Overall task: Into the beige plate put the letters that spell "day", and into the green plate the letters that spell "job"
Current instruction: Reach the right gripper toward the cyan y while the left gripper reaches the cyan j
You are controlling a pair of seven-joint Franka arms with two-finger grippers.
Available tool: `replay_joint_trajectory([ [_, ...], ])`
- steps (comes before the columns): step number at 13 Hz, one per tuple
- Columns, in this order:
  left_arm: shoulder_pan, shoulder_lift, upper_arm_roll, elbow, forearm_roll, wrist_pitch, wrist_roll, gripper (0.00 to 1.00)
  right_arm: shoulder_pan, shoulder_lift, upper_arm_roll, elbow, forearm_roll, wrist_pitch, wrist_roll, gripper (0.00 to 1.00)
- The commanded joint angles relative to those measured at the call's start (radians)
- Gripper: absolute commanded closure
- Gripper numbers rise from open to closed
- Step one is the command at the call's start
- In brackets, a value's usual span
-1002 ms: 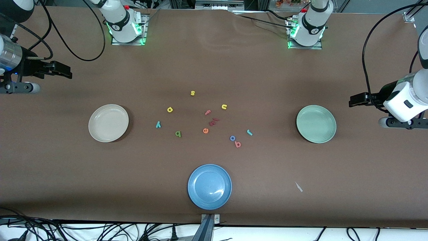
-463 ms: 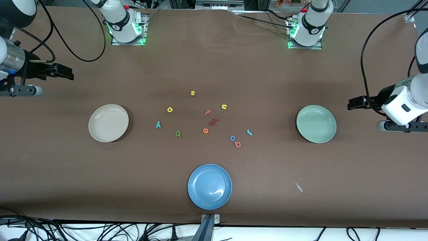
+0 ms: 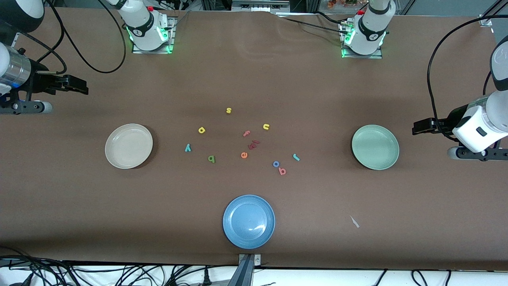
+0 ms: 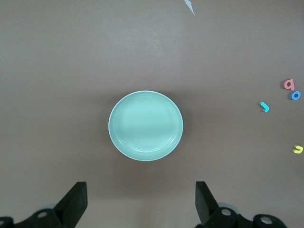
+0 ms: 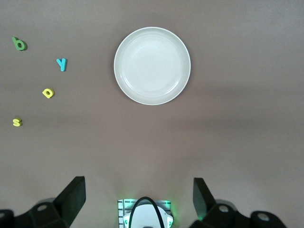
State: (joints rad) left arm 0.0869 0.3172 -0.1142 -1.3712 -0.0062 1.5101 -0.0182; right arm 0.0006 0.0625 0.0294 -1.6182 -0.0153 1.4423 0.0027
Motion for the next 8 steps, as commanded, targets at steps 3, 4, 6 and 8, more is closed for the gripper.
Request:
replay_joint_trajectory([
  [3, 0.004, -0.001, 0.002, 0.004, -0.018, 0.001, 0.006, 0.01, 0.030, 0.008, 0.003, 0.015, 0.021, -0.025, -0.001, 0.00],
  [4, 0.002, -0.001, 0.002, 0.004, -0.023, 0.001, 0.007, 0.01, 0.045, 0.008, 0.003, 0.011, 0.034, -0.026, -0.004, 0.00],
  [6, -0.007, 0.000, 0.001, 0.001, -0.024, -0.001, 0.001, 0.00, 0.087, 0.008, 0.003, 0.008, 0.034, -0.025, 0.008, 0.00],
  [8, -0.012, 0.008, -0.001, -0.003, -0.026, -0.001, -0.005, 0.00, 0.108, 0.010, 0.003, 0.000, 0.034, -0.023, 0.013, 0.00],
])
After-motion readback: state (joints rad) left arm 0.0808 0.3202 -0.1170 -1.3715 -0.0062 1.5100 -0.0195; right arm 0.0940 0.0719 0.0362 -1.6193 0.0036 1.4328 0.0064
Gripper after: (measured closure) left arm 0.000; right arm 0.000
